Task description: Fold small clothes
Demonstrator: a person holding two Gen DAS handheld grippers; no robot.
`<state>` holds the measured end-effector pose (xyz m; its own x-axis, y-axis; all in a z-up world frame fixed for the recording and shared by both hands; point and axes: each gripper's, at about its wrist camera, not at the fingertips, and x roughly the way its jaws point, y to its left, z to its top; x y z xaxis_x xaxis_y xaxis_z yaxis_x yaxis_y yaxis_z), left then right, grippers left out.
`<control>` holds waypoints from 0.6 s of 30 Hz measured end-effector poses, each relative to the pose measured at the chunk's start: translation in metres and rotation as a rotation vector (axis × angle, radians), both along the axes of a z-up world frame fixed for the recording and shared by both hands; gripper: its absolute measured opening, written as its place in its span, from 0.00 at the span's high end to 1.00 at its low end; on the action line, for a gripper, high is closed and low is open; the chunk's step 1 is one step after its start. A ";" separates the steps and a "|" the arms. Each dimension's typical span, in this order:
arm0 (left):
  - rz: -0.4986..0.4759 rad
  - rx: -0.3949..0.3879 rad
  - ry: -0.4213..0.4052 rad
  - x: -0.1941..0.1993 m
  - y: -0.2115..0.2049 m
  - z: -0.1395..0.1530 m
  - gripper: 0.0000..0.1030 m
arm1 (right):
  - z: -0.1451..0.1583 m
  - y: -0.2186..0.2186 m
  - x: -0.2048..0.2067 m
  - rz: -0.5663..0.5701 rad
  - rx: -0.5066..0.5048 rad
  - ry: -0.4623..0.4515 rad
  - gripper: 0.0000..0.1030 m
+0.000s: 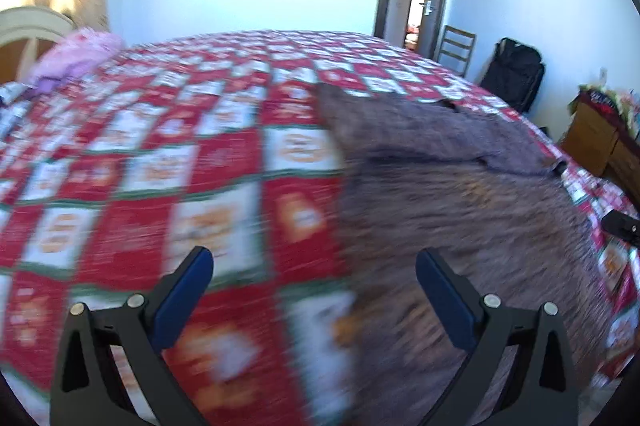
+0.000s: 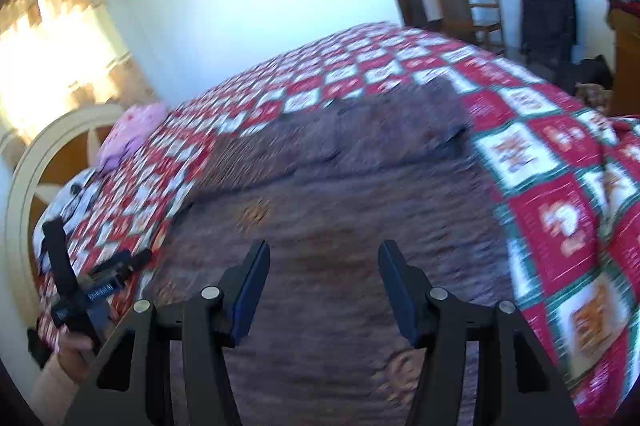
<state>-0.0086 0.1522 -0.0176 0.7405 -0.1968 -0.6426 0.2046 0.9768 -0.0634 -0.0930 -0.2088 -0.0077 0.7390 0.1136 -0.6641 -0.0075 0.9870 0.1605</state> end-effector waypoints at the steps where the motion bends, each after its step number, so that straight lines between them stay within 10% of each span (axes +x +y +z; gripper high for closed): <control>1: 0.011 0.020 -0.005 -0.007 0.009 0.002 0.00 | -0.005 0.010 -0.001 0.042 0.010 0.017 0.44; 15: 0.119 0.076 0.011 -0.057 0.060 -0.006 0.00 | -0.082 0.191 -0.039 0.726 -0.034 0.278 0.44; 18: 0.120 0.085 -0.006 -0.061 0.063 -0.003 0.00 | -0.095 0.218 -0.049 0.845 -0.082 0.323 0.58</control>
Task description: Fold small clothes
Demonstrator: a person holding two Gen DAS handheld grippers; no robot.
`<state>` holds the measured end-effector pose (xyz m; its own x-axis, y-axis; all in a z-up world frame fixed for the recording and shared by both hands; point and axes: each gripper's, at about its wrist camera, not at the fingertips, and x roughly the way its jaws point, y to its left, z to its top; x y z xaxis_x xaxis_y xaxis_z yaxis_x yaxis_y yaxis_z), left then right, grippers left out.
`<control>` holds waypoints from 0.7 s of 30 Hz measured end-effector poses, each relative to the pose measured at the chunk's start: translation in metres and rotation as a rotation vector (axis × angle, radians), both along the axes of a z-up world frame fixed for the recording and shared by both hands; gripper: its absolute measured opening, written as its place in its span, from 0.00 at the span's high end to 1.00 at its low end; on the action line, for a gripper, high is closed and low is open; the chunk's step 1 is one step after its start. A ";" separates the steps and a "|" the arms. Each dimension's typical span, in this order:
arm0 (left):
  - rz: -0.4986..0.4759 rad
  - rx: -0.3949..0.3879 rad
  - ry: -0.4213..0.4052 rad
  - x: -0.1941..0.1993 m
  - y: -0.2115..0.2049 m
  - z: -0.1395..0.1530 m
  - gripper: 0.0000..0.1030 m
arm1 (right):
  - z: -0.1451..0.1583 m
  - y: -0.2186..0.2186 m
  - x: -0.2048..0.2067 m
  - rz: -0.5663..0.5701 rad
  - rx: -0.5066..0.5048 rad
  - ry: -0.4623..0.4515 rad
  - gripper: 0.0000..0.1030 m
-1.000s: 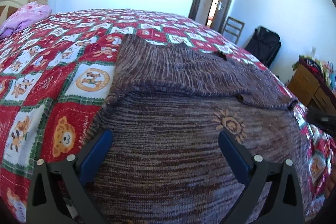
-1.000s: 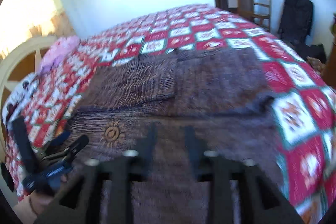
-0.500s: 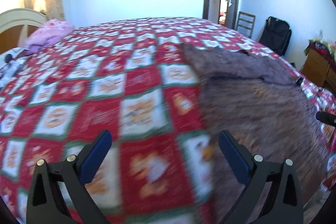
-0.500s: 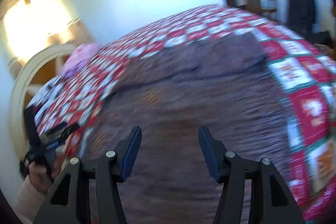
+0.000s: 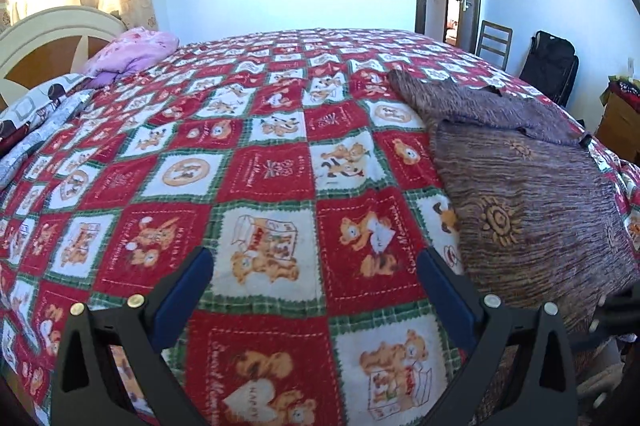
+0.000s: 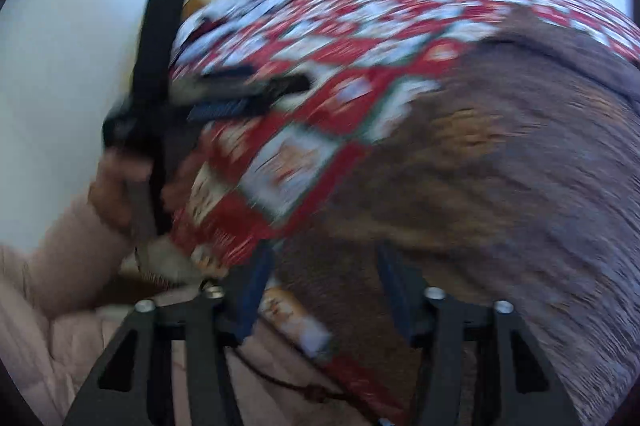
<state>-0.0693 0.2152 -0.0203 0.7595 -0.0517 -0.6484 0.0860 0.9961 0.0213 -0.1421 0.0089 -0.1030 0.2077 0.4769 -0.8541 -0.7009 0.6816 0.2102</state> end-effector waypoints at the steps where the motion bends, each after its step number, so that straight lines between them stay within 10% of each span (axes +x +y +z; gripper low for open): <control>1: 0.005 0.008 -0.007 -0.001 0.002 0.001 0.00 | -0.006 0.009 -0.003 0.035 -0.028 0.007 0.58; 10: 0.003 0.016 -0.002 0.000 0.013 0.000 0.00 | -0.025 0.032 -0.018 0.154 -0.173 -0.087 0.58; 13: -0.003 0.010 -0.003 0.002 0.012 0.001 0.00 | -0.026 0.033 -0.020 0.162 -0.243 -0.161 0.81; 21: -0.155 0.072 -0.033 0.006 -0.010 0.010 0.00 | 0.009 -0.036 0.040 -0.118 0.113 0.057 0.96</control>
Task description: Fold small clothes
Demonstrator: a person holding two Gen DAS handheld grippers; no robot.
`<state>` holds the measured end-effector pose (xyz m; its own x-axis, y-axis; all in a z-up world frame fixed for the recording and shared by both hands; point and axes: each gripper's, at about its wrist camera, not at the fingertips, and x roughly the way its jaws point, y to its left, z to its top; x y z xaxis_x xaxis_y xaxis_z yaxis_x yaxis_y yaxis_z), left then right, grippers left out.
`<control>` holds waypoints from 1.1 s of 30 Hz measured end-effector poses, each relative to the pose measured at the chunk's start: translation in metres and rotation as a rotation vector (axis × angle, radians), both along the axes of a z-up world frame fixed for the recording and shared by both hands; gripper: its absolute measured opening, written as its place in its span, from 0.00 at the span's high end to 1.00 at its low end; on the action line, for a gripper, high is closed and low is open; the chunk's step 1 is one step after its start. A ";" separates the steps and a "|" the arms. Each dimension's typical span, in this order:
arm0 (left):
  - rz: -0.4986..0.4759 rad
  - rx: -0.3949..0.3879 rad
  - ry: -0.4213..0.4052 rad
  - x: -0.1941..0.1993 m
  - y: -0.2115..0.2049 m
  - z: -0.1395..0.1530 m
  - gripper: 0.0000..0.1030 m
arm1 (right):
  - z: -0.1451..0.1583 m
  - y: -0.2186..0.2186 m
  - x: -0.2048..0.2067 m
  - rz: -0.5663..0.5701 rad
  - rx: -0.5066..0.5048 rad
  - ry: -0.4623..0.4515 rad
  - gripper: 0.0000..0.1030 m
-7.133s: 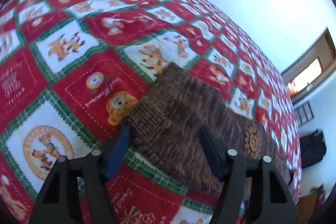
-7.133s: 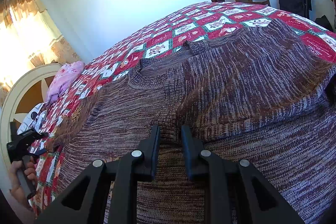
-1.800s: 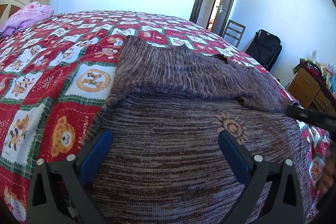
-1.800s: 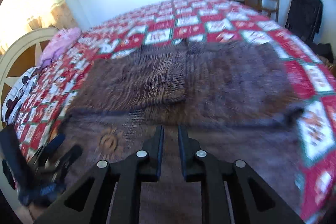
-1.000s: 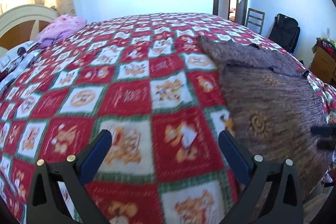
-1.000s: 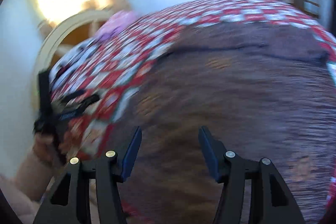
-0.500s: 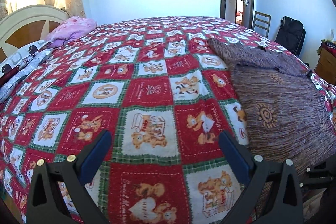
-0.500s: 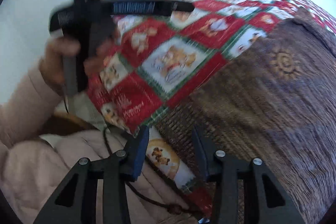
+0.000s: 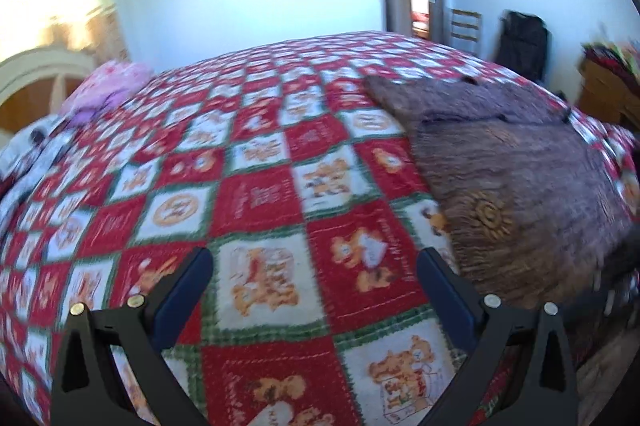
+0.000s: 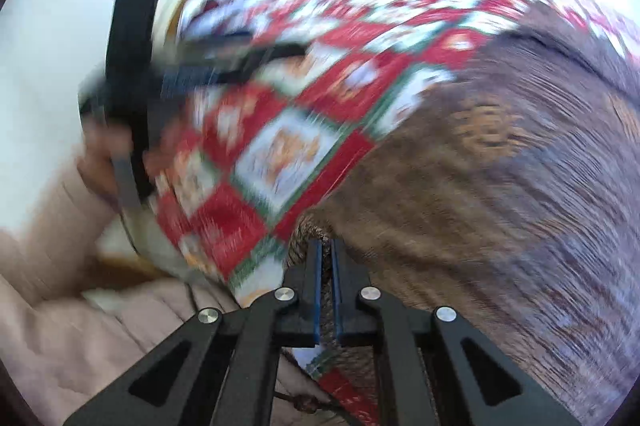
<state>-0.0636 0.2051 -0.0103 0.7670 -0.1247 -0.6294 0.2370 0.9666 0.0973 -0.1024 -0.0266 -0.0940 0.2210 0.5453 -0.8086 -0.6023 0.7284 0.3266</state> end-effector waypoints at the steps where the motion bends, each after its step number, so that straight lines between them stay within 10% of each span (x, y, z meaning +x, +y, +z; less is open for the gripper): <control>1: -0.059 0.015 0.007 0.001 -0.008 0.000 0.00 | 0.006 -0.010 0.007 -0.034 0.041 0.010 0.96; 16: -0.918 0.182 0.042 -0.011 -0.133 -0.008 0.00 | 0.044 -0.056 0.045 -0.136 0.127 -0.005 0.96; 20: -0.981 0.220 0.056 -0.009 -0.153 -0.020 0.08 | 0.048 -0.057 0.048 -0.115 0.167 0.007 0.96; 26: -1.056 0.141 0.172 -0.012 -0.164 -0.029 0.85 | 0.056 -0.044 0.040 -0.045 0.173 -0.033 0.96; 33: -0.901 -0.065 0.192 -0.003 -0.139 -0.026 0.87 | 0.084 -0.141 0.037 -0.412 0.356 -0.081 0.90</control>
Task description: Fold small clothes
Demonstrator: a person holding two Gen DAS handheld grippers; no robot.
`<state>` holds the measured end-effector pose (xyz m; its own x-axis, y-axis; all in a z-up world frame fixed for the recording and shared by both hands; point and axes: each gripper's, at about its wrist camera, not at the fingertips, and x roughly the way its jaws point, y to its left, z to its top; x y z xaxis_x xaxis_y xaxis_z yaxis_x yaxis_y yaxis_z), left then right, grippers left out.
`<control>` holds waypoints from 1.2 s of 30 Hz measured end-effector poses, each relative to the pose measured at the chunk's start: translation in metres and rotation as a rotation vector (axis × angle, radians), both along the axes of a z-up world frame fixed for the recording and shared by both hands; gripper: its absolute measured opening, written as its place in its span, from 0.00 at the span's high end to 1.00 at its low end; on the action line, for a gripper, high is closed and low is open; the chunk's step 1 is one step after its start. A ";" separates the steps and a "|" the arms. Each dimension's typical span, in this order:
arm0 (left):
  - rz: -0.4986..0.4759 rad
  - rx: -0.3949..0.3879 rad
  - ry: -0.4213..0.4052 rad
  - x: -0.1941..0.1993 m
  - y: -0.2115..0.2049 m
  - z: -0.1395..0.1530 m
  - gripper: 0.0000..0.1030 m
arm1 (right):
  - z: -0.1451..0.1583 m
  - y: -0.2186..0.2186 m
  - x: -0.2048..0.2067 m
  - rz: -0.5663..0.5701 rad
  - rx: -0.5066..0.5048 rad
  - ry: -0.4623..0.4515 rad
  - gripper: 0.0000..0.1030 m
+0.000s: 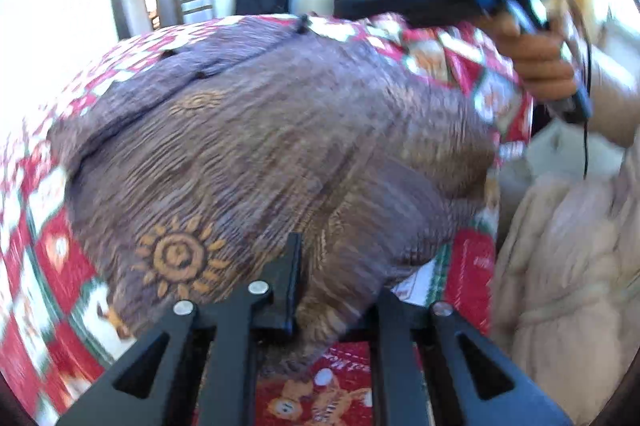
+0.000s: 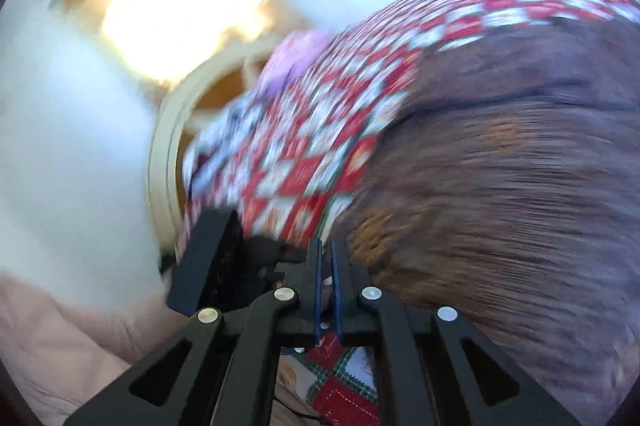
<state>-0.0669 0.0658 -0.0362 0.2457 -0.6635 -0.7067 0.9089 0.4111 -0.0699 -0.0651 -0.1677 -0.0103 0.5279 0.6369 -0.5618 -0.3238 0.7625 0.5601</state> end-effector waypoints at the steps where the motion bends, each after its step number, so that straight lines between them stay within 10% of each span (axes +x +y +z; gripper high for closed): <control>1: 0.016 -0.032 0.027 0.002 0.005 0.001 0.87 | 0.008 -0.022 -0.009 -0.077 -0.018 -0.012 0.82; 3: 0.043 -0.072 0.058 0.003 0.011 0.000 0.87 | 0.021 -0.069 -0.034 -0.246 -0.070 -0.037 0.30; 5: 0.065 -0.073 0.081 0.005 0.009 -0.005 0.87 | 0.029 -0.108 -0.061 -0.386 -0.116 -0.027 0.28; 9: 0.032 -0.029 0.080 -0.001 -0.001 -0.010 0.87 | 0.022 -0.138 -0.091 -0.528 -0.369 0.081 0.52; 14: -0.001 0.041 0.022 -0.003 -0.012 -0.014 0.77 | -0.006 -0.137 -0.109 -0.562 -0.440 0.189 0.52; 18: -0.047 0.062 -0.004 -0.011 -0.015 -0.013 0.55 | -0.029 -0.134 -0.126 -0.588 -0.441 0.257 0.52; 24: -0.060 0.099 -0.095 -0.021 -0.023 -0.016 0.52 | -0.045 -0.143 -0.149 -0.593 -0.299 0.305 0.52; 29: -0.034 0.108 -0.099 -0.020 -0.024 -0.015 0.66 | -0.059 -0.143 -0.147 -0.566 -0.243 0.326 0.53; 32: -0.022 0.082 -0.047 -0.018 -0.020 -0.012 0.84 | -0.061 -0.137 -0.144 -0.524 -0.242 0.337 0.93; 36: 0.005 0.015 0.031 -0.011 -0.010 -0.007 0.91 | -0.052 -0.126 -0.142 -0.446 -0.226 0.352 1.00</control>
